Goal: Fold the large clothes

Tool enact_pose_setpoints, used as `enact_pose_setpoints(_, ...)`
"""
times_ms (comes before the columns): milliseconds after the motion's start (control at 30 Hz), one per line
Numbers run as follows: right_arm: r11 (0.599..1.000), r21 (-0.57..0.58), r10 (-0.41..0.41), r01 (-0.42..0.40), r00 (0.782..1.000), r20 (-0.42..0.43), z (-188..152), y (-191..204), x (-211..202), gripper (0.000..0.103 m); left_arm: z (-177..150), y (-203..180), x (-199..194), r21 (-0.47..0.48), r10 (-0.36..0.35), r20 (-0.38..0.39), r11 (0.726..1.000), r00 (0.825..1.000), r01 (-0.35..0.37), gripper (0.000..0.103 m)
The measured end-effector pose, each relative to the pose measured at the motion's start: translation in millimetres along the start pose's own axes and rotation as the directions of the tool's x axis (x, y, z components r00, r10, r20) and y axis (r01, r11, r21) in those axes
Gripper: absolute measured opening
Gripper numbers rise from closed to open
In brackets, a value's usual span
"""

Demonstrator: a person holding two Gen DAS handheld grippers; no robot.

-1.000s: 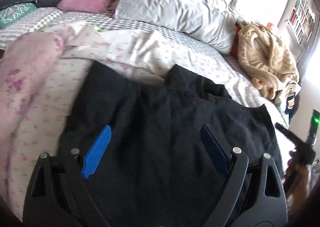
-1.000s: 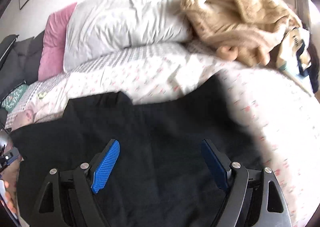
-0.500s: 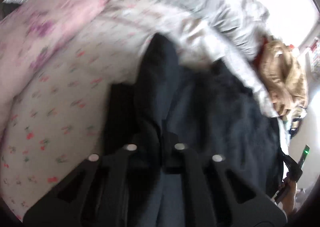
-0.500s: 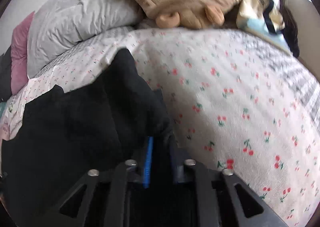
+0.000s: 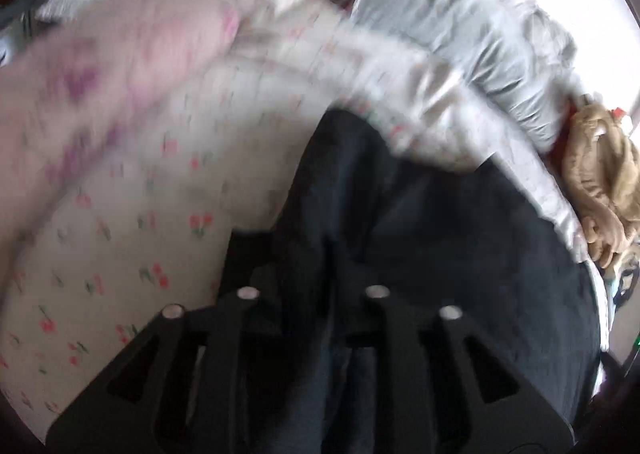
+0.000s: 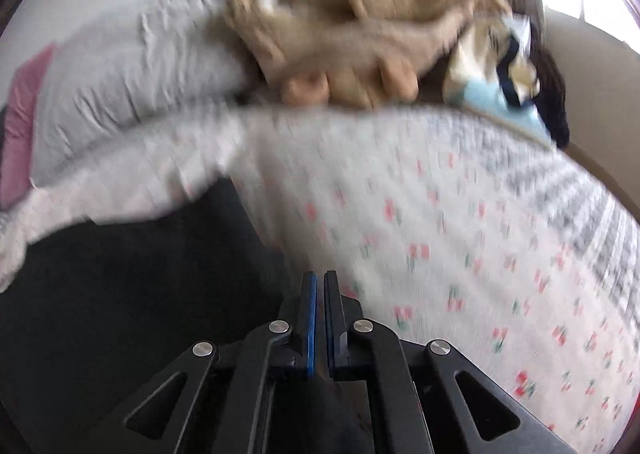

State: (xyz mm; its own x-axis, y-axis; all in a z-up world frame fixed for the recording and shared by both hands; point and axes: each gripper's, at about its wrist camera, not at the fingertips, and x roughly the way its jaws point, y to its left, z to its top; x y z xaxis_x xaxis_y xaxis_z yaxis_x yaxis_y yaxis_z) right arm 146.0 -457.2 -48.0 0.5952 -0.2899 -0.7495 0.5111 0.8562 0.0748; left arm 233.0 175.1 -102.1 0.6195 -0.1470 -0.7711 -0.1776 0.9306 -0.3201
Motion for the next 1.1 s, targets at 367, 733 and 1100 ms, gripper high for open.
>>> enact_pose_setpoints(367, 0.957, -0.201, 0.239, -0.21, 0.962, 0.134, -1.6, 100.3, -86.3, 0.085, -12.5, -92.2, -57.7, 0.223, -0.045, 0.11, 0.975, 0.993, 0.02, 0.093)
enact_pose_setpoints(733, 0.902, -0.342, 0.246, -0.264, 0.964, -0.097, -53.4, 130.5, -24.7, 0.085, -51.4, -93.4, -5.6, 0.381, 0.012, -0.079, 0.924, 0.997, 0.019, 0.094)
enact_pose_setpoints(1100, 0.98, -0.174, 0.082, -0.096, 0.993, -0.083, -34.5, 20.3, -39.1, 0.086, -58.3, -32.2, -57.0, 0.427, 0.102, -0.07, 0.902, 0.992, -0.063, 0.094)
